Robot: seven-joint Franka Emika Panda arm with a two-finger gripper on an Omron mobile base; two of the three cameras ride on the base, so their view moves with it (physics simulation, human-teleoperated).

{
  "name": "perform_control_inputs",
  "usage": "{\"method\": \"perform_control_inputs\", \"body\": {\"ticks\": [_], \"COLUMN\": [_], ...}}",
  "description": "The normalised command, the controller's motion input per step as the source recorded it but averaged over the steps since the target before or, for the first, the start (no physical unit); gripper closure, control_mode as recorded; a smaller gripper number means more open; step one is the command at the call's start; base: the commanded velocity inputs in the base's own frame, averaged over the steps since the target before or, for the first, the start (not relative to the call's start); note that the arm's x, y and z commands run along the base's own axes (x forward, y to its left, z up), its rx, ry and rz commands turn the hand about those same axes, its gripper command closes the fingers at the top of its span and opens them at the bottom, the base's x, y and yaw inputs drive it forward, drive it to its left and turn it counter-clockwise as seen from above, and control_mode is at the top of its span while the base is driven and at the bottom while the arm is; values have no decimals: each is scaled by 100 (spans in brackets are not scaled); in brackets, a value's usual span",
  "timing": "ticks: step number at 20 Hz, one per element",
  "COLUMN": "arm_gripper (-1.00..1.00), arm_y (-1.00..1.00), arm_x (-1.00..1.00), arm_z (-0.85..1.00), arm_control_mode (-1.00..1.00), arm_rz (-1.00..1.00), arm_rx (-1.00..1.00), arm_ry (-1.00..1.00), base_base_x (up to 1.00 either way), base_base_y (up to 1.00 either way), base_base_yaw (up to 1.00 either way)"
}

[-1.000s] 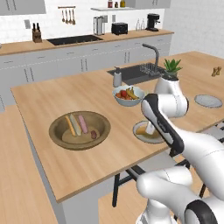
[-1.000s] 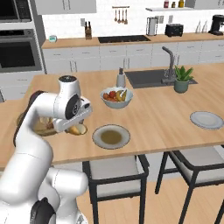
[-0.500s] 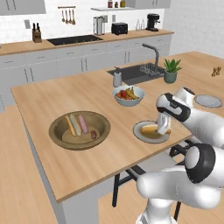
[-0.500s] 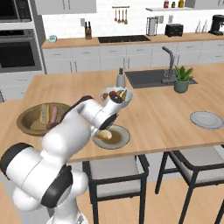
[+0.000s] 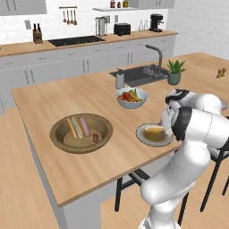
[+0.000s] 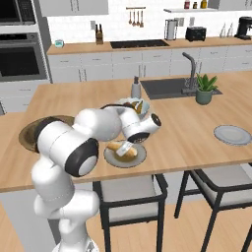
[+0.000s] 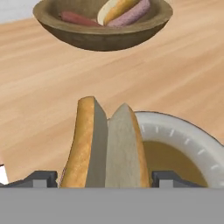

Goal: Place one bun and one sausage from the bowl on each plate.

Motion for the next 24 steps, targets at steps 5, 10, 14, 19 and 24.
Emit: {"method": "perform_control_inputs", "body": {"ticks": [5,10,14,19,24], "arm_gripper": [100,100,-100,-100,-100], "arm_y": [6,39,53,12,0], "arm_x": [7,12,16,30,-7], "arm_z": [-43,-20,-17,-14,4], "arm_control_mode": [-100,-100,-100,-100,-100], "arm_rz": [1,0,0,0,0], "arm_rx": [2,2,0,5,5], "arm_ry": [0,0,0,-4,-3], "base_base_x": [0,0,0,0,0], "base_base_y": [0,0,0,0,0], "base_base_yaw": [0,0,0,0,0]}}
